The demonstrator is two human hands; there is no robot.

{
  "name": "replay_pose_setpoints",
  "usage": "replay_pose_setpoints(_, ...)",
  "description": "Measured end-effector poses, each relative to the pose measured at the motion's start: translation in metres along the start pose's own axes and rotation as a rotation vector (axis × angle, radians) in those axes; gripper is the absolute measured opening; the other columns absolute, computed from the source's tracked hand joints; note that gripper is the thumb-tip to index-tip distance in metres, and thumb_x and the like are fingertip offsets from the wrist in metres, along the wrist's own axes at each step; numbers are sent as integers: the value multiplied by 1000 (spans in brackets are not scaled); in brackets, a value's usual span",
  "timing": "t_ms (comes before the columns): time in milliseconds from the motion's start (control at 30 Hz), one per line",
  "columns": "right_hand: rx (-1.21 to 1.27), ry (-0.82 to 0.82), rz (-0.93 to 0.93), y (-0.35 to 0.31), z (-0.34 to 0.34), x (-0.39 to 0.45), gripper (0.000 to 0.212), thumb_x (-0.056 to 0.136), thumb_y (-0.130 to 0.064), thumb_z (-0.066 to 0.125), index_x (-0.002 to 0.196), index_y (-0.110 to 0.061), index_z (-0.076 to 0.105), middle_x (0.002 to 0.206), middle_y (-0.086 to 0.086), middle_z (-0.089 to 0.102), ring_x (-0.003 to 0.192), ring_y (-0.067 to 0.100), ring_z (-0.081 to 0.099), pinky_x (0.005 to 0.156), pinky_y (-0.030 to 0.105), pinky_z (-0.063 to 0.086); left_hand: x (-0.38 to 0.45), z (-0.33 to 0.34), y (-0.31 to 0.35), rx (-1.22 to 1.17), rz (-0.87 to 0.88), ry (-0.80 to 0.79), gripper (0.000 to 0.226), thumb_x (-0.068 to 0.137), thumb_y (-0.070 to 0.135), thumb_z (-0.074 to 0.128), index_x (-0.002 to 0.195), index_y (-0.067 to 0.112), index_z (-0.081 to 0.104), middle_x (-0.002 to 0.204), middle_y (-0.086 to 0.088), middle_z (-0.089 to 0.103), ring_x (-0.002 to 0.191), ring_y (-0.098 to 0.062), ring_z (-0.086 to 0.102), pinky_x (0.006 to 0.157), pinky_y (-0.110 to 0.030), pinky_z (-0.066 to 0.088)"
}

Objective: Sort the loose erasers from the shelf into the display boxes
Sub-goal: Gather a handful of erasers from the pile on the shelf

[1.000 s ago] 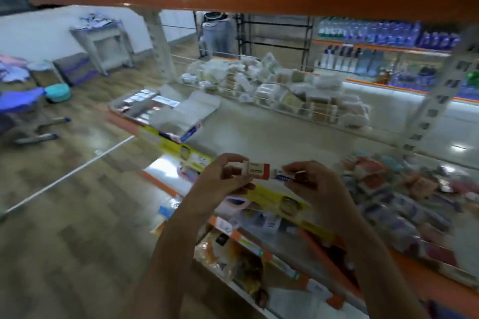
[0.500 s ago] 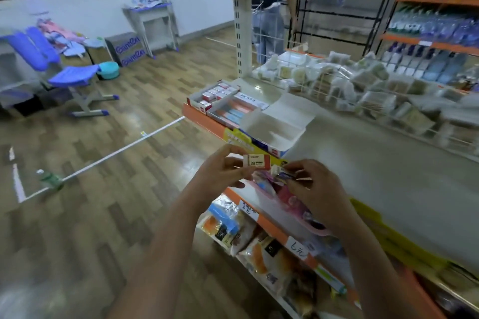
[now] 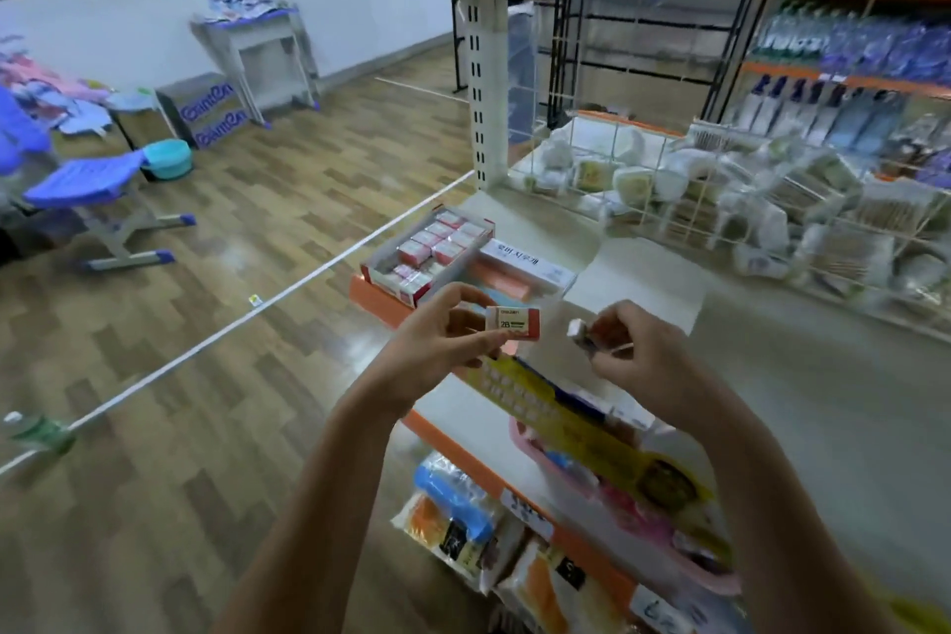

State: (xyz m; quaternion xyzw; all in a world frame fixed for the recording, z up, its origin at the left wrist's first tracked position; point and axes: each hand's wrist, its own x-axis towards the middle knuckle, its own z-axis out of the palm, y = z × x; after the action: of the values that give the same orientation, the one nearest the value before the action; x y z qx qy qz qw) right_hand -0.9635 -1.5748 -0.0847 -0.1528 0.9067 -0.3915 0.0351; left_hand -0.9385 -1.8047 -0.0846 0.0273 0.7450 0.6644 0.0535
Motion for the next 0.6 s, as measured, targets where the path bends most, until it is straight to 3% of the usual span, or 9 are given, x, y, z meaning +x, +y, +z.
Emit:
replay_pose_setpoints(133,1,-84,98,8,5,19,16,80,-15,65,91,-23,55,86,-7,62,84,13,60,77,29,48,31,-10,-5,-47,-17,-57,43,63,36,79,98,25,57,87,-2,73,78,-16,69,62,-20,52)
replay_pose_setpoints(267,-10,-133,159,11,9,28,16,83,-21,64,92,-29,55,86,-14,60,84,5,59,77,25,50,56,-15,-9,4,3,-131,27,65,43,78,86,44,61,90,1,72,81,-14,68,64,-20,51)
replay_pose_setpoints(367,-43,-159,197,9,13,30,15,82,-26,66,92,-32,55,88,-15,61,83,2,57,73,21,47,73,-16,-10,19,23,-181,36,63,45,79,93,35,61,90,0,72,82,-14,68,63,-19,51)
replay_pose_setpoints(467,-90,-200,216,1,21,29,17,82,-30,66,90,-37,52,83,-21,56,77,-7,52,58,10,38,87,-17,-10,59,38,-242,42,65,42,76,98,23,59,91,0,72,83,-16,69,65,-21,52)
replay_pose_setpoints(600,-107,-240,271,-6,29,27,19,83,-33,64,82,-40,47,78,-25,50,72,-11,47,52,10,33,101,-21,-9,78,47,-342,41,65,42,74,97,22,57,89,2,72,83,-15,68,66,-20,51)
